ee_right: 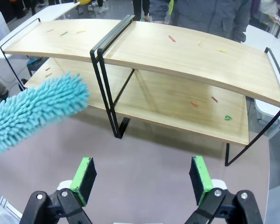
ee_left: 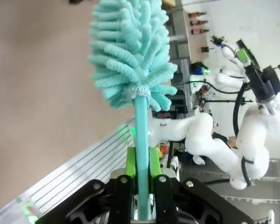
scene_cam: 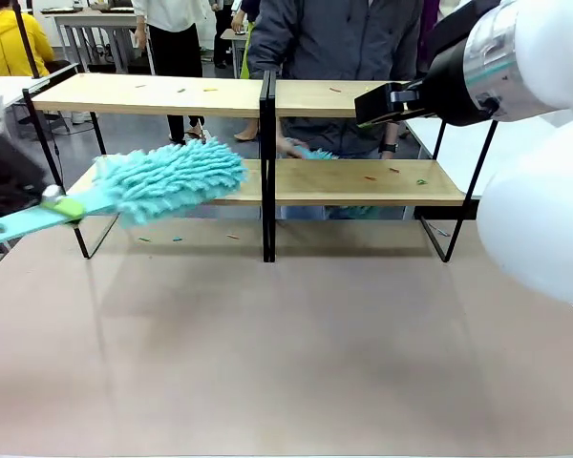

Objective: Clean the shelves.
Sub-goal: Clean a randomly selected level of the Shelf with the Duster.

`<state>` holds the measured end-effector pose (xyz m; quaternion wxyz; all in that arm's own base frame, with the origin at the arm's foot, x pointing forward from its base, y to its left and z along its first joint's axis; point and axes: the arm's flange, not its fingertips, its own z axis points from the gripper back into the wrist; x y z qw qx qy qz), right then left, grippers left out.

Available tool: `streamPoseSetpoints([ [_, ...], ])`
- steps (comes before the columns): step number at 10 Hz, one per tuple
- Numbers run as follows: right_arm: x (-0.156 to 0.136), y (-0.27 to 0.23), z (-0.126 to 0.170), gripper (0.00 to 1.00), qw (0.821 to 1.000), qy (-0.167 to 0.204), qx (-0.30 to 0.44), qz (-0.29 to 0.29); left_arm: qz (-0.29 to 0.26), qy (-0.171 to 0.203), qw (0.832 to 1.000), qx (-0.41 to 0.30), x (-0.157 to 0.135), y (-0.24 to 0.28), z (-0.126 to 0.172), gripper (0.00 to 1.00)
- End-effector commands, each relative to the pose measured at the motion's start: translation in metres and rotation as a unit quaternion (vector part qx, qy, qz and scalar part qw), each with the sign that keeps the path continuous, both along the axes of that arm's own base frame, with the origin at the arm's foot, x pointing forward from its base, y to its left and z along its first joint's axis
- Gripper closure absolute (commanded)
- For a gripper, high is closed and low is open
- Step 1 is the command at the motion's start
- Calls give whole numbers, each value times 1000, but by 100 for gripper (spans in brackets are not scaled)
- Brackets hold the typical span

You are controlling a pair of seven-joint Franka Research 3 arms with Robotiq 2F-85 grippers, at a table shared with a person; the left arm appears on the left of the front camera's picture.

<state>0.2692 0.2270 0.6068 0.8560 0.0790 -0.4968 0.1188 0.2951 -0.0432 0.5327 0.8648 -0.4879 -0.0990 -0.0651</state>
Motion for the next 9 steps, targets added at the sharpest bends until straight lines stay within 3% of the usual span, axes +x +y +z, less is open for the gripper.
streamPoseSetpoints([
  [1, 1, 0, 1, 0, 1000, -1, 1, 0, 11, -35, 999, 19, -52, -79, -55, 87],
  [3, 1, 0, 1, 0, 1000, -1, 1, 0, -23, -19, 999, 35, -62, -136, -79, 87],
  [4, 1, 0, 1, 0, 1000, -1, 1, 0, -19, 18, 999, 23, -59, -149, -85, 87],
  [5, 1, 0, 1, 0, 1000, -1, 1, 0, -25, -30, 998, 41, -3, -110, -3, 87],
  [7, 1, 0, 1, 0, 1000, -1, 1, 0, -25, -30, 998, 41, -3, -110, -3, 87],
  [8, 1, 0, 1, 0, 1000, -1, 1, 0, -29, -13, 998, 49, -6, -138, -13, 87],
  [9, 1, 0, 1, 0, 1000, -1, 1, 0, -83, 22, 995, 54, -19, -141, -18, 87],
])
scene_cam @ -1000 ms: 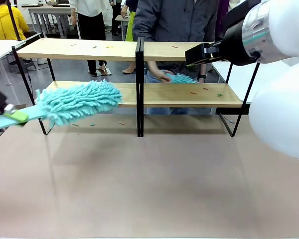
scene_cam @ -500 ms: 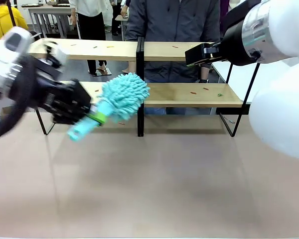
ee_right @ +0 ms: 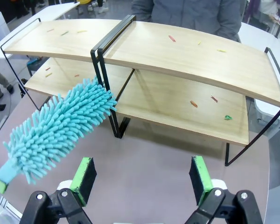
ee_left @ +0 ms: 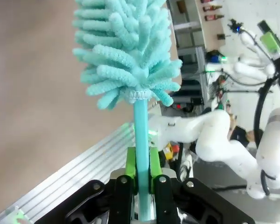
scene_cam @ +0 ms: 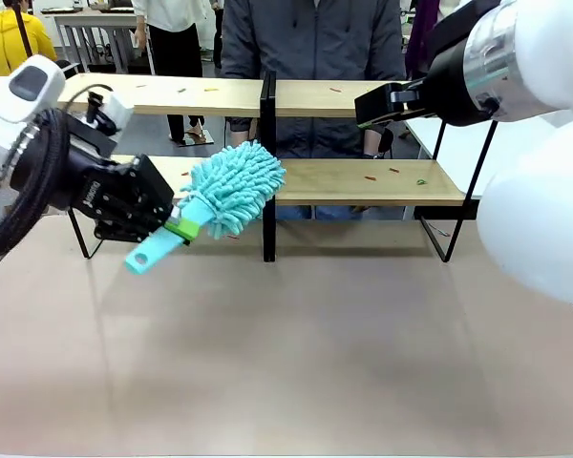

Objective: Clean the shelves.
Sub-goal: Clean a randomly selected level of the Shelf with the Duster.

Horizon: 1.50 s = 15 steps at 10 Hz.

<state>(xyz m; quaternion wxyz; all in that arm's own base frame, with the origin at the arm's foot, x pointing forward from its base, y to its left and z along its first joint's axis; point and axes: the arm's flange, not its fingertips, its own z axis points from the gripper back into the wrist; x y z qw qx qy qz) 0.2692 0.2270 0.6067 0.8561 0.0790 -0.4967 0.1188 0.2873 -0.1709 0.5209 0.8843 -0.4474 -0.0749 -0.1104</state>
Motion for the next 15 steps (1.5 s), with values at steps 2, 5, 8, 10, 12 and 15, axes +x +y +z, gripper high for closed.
streamPoseSetpoints([
  [2, 1, 0, 1, 0, 1000, -1, 1, 0, -123, 69, 988, 63, -30, -22, -9, 87],
  [5, 1, 0, 1, 0, 1000, -1, 1, 0, -121, 33, 989, 76, -34, -58, -14, 87],
  [8, 1, 0, 1, 0, 1000, -1, 1, 0, -25, -31, 999, 22, -20, -106, -21, 87],
  [10, 1, 0, 1, 0, 1000, -1, 1, 0, 42, -77, 996, 14, -6, -135, -27, 100],
  [12, 1, 0, 1, 0, 1000, -1, 1, 0, 115, -123, 986, 12, 13, -163, -31, 100],
  [15, 1, 0, 1, 0, 1000, -1, 1, 0, 133, -118, 983, 53, 50, -200, -40, 100],
])
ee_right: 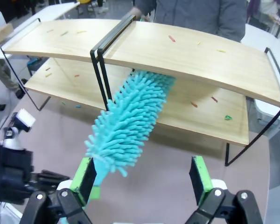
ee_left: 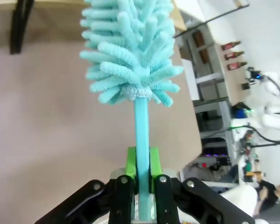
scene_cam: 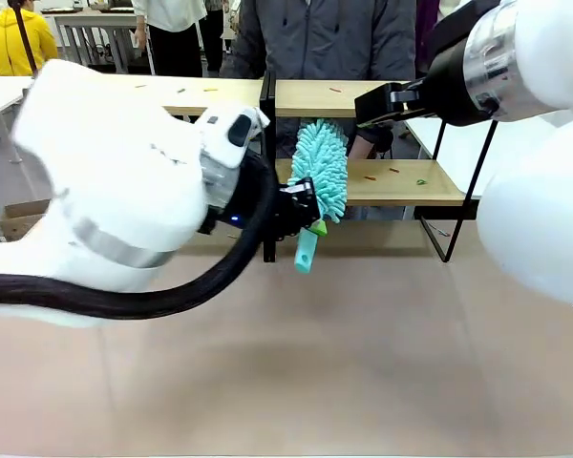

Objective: Clean the shelves.
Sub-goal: Clean a randomly selected level of the Shelf with the Duster.

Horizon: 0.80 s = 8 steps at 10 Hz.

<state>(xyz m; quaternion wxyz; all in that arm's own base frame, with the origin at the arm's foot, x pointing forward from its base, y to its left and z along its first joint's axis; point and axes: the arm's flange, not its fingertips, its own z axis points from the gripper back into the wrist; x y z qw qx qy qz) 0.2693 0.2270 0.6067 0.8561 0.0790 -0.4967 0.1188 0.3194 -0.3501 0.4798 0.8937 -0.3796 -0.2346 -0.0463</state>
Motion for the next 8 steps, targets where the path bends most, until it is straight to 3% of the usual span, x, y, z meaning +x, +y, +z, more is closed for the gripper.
streamPoseSetpoints([
  [1, 0, 0, 1, 0, 1000, -1, 1, 0, 1, 5, 1000, 17, 36, -35, 1, 100],
  [5, 0, 0, 1, 0, 1000, -1, 1, 0, 17, 48, 997, 63, 106, -77, -1, 100],
  [8, 0, 0, 1, 0, 1000, -1, 1, 0, -21, 75, 994, 76, 119, -102, 2, 100],
])
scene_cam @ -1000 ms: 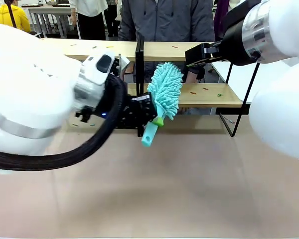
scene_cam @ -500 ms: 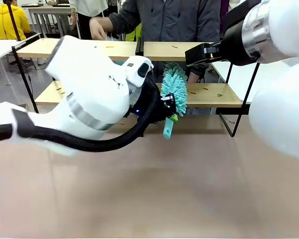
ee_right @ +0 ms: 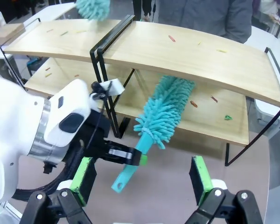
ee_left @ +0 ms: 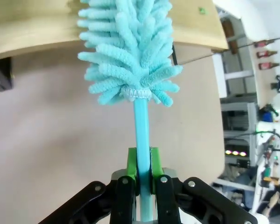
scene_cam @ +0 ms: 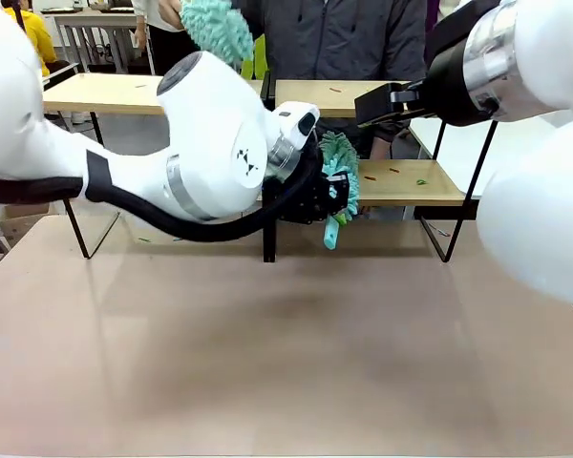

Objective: Clean the shelves.
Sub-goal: Clean a randomly selected level of the Shelf with the Duster.

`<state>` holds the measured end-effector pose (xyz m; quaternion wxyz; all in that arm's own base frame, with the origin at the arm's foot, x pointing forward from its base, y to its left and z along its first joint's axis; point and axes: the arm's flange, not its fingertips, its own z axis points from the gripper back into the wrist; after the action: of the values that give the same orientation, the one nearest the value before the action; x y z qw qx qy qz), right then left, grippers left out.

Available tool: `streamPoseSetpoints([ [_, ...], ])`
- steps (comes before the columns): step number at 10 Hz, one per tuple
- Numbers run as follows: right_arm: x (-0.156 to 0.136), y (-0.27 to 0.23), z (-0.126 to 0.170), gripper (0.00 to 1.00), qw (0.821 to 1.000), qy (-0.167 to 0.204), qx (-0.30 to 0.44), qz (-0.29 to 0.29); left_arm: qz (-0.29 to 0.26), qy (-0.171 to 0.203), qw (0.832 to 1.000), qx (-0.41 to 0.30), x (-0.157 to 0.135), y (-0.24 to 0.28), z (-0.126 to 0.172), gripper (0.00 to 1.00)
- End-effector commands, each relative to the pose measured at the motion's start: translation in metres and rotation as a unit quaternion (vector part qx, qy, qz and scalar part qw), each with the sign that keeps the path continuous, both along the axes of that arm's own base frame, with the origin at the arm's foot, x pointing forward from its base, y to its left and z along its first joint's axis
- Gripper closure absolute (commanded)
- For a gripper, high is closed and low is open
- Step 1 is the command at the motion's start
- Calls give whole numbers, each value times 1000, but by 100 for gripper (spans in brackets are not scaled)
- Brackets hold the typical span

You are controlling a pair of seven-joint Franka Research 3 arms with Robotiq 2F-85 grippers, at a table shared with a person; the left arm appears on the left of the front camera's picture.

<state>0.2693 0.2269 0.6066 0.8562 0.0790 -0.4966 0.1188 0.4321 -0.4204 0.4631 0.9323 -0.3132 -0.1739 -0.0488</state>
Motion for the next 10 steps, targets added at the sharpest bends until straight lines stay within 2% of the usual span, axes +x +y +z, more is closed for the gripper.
streamPoseSetpoints([
  [1, 0, 0, 1, 0, 1000, -1, 1, 0, -26, 32, 999, -1, 9, -40, 18, 100],
  [4, 0, 0, 1, 0, 1000, -1, 1, 0, -93, 76, 993, 21, 16, -62, 12, 100],
  [6, 0, 0, 1, 0, 1000, -1, 1, 0, -104, 78, 991, 20, 22, -68, 13, 100],
  [7, 0, 0, 1, 0, 1000, -1, 1, 0, -128, 88, 988, 18, 23, -67, 16, 100],
  [9, 0, 0, 1, 0, 1000, -1, 1, 0, -223, 122, 967, 31, 18, -54, 19, 100],
  [10, 0, 0, 1, 0, 1000, -1, 1, 0, -244, 130, 959, 55, 15, -46, 19, 100],
])
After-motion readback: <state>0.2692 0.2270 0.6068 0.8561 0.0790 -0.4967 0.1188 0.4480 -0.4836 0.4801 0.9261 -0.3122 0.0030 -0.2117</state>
